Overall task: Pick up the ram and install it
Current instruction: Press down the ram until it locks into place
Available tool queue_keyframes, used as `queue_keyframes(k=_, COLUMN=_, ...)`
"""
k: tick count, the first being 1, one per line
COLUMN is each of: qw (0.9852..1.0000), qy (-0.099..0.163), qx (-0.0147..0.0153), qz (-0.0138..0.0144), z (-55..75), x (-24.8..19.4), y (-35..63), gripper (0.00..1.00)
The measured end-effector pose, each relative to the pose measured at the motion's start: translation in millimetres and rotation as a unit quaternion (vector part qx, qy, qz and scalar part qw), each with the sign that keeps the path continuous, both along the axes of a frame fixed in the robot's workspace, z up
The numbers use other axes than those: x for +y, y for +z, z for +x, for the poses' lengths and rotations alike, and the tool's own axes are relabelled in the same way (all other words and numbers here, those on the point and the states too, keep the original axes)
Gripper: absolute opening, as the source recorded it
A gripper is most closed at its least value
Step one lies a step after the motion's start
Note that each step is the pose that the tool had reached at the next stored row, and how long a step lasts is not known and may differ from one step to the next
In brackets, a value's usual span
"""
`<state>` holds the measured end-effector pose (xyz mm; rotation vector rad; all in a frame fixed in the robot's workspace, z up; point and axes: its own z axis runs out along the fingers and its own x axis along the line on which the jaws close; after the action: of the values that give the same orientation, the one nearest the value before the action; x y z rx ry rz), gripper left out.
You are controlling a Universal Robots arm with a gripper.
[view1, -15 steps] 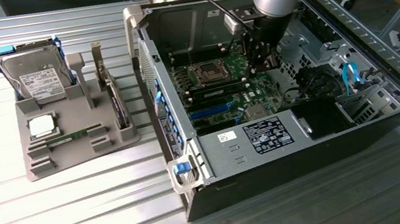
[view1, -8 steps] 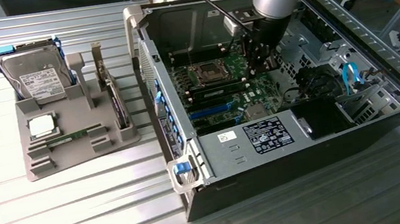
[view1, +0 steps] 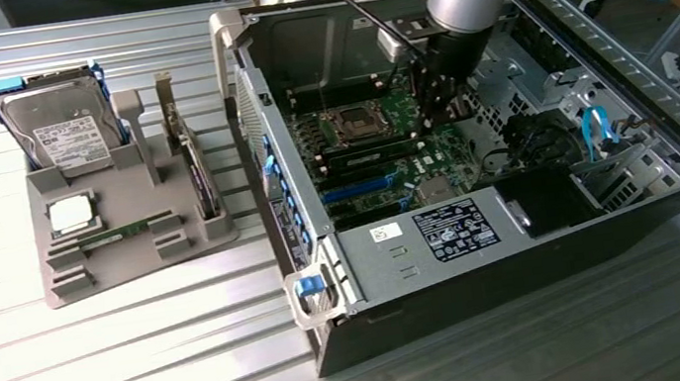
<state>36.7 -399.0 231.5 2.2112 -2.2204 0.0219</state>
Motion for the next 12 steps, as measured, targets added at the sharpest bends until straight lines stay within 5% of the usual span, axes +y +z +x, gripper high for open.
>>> queue_keyframes(k=12, qw=1.0, qy=0.0, qx=0.0, qz=0.0003, z=-3.0, x=0.0, y=5.8, gripper=0.11)
